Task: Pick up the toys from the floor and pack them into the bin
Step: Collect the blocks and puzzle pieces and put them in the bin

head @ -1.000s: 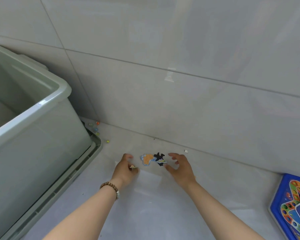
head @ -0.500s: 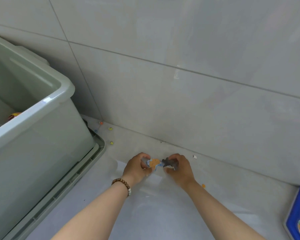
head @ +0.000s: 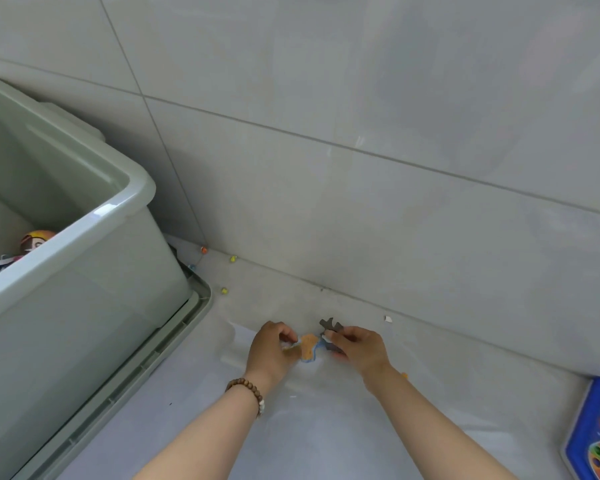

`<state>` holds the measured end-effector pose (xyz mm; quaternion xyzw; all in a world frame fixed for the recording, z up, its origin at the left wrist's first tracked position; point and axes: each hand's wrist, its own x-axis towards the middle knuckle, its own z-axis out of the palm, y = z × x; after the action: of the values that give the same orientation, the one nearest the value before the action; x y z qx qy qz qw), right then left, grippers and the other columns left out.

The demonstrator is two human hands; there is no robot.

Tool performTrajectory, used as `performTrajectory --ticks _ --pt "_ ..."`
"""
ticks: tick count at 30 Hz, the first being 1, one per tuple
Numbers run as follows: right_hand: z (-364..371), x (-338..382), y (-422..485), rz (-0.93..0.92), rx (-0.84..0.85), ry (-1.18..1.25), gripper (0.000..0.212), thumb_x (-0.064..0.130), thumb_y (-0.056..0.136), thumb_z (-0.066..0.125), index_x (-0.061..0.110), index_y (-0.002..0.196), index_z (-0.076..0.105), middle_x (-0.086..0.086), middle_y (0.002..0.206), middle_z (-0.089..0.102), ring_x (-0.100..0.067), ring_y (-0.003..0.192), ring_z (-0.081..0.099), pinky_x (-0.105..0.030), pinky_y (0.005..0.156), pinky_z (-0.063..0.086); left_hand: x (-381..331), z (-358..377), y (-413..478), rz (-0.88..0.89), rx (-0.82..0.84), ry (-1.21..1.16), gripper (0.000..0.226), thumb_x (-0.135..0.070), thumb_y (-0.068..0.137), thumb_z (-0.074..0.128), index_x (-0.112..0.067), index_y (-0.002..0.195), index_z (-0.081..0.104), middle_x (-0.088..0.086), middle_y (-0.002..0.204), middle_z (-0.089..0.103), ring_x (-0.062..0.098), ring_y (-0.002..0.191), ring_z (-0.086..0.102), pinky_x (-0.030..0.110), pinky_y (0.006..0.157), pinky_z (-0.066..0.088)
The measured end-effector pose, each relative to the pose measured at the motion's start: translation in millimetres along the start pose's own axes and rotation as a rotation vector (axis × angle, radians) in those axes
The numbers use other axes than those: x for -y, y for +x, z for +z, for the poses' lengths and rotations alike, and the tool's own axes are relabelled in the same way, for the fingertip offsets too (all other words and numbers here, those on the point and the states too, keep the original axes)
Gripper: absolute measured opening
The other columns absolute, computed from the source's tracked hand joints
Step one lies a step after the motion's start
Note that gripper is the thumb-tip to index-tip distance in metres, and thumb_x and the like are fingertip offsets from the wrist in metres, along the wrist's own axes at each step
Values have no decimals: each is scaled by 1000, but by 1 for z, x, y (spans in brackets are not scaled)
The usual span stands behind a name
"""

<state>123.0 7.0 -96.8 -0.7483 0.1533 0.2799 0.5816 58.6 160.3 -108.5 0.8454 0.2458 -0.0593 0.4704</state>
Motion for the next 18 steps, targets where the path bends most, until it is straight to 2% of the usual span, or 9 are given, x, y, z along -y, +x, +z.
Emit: performTrajectory --ticks 2,4,8,10,12,15,18 --pt "9 -4 -5 14 20 18 16 5 75 76 7 65 64 -12 67 66 -16 54 61 -25 57 55 1 0 -7 9 -20 -5 26 -15 71 78 -25 70 55 -4 85 54 1 72 52 5 63 38" --pt "16 -9 -8 27 19 13 14 2 75 75 7 68 63 -15 72 67 -21 60 63 -29 62 56 5 -1 -13 -12 -22 -29 25 -9 71 76 -24 68 55 -2 83 59 8 73 56 7 63 40" --pt "23 -13 -13 34 -10 37 14 3 74 75 7 78 62 -15 82 69 -22 68 65 -24 59 55 9 -5 -24 -98 23 -151 25 2 73 71 -18 72 55 -1 75 60 8 62 52 7 55 42" --pt "23 -14 -16 28 0 3 15 6 74 76 5 84 65 -14 85 69 -20 70 63 -18 55 50 10 -7 -26 -139 57 -175 23 0 74 72 -17 83 59 -5 77 58 5 63 53 4 55 42" --pt "23 -14 -23 40 31 -6 18 5 76 75 0 92 67 -11 80 68 -14 64 62 -12 48 45 9 -7 -28 -152 122 -149 22 -3 76 72 -19 88 63 -10 79 60 4 68 56 2 58 41" --pt "21 -11 -35 71 81 22 23 4 77 74 -4 96 65 -10 78 68 -9 59 64 -14 48 47 9 -8 -35 -180 196 -156 20 -3 76 72 -21 74 66 -4 73 63 7 63 57 12 59 46" --pt "15 11 -51 39 124 41 25 7 79 72 -1 101 63 -11 89 72 -12 70 69 -17 54 49 -5 -27 -48 -199 230 -299 7 -3 81 69 -9 81 68 3 69 62 6 52 54 16 52 45"
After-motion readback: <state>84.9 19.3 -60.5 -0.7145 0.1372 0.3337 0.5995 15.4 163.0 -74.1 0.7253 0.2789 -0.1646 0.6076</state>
